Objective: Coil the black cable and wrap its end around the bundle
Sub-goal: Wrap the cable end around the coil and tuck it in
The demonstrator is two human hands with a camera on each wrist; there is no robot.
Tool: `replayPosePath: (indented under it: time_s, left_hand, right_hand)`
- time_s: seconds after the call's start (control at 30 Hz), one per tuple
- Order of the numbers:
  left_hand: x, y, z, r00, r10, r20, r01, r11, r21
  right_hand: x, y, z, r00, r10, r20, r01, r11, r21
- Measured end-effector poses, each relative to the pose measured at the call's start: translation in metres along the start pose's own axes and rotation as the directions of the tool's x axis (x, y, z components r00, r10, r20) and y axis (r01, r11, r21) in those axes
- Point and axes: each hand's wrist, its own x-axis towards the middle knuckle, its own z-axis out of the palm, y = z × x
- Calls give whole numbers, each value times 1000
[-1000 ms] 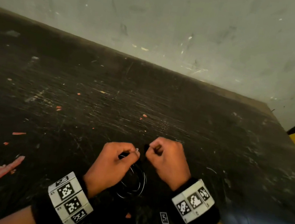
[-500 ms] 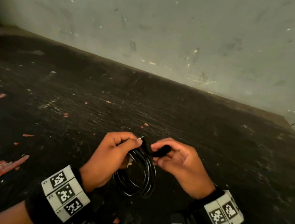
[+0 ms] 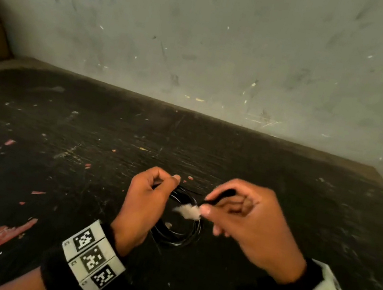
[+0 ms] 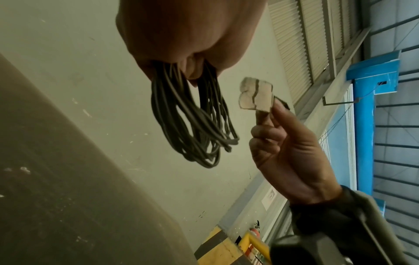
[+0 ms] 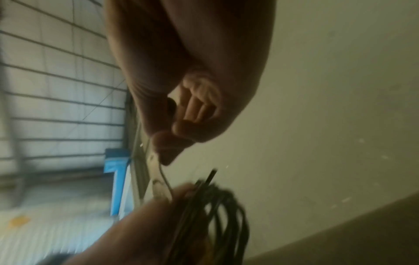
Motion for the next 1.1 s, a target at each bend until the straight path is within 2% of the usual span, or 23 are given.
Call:
replayPosePath:
  time_s: [0.03,0.1,0.2,0.3,0.37,0.4,0.5,0.63,0.7,0.77,0.83,1.0,1.1]
  left_hand:
    - [2,1,2,1000,9,-17,-9,1000,9]
    - [4,1,4,999,32,-44,-30,999,38]
    - [4,4,6,996,51,-73,-48,998,45]
    - [5,1,6,993,14,-115,-13,1000,6]
    - [4,-3,6,991,-32,-130,27,999,-41]
    - [3,-5,7,990,-60,-130,52,997,-61]
    - [-1,-8,9,986,-130,-103,120,988,-100]
    - [-4,-12,12,980,-188,-65,182,979,-90]
    - [-6,-12,12,978,-206,11,207,976,-62]
    - [-9,-7,13,973,-195,123,204,977,-69]
    - [-11,-4,15,973,-154,173,172,981,-90]
    - [-8,-2,20,983,-104,154,131,975,-181]
    - [-8,-6,24,985,-76,156,101,983,-155]
  right_hand:
    - [1,2,6,999,10,39,-7,996,-85]
    - [6,13,18,998,-60,23,64,950,-307]
    - [13,32,26,966,-256,-23,187,762,-620]
    - [16,44,35,909,-413,51,300,565,-769]
    - [18,49,40,881,-447,152,367,445,-817]
    - [19,50,42,883,-437,173,368,415,-832]
    - [23,53,42,903,-407,137,310,397,-864]
    - [21,59,43,903,-421,84,262,386,-885]
    - [19,61,42,898,-433,80,264,385,-884]
    - [19,62,39,891,-446,81,271,380,-885]
    - [18,62,36,889,-449,86,272,369,-889]
    - [15,61,22,868,-474,150,342,352,-871]
    - [13,61,14,834,-518,192,407,343,-846]
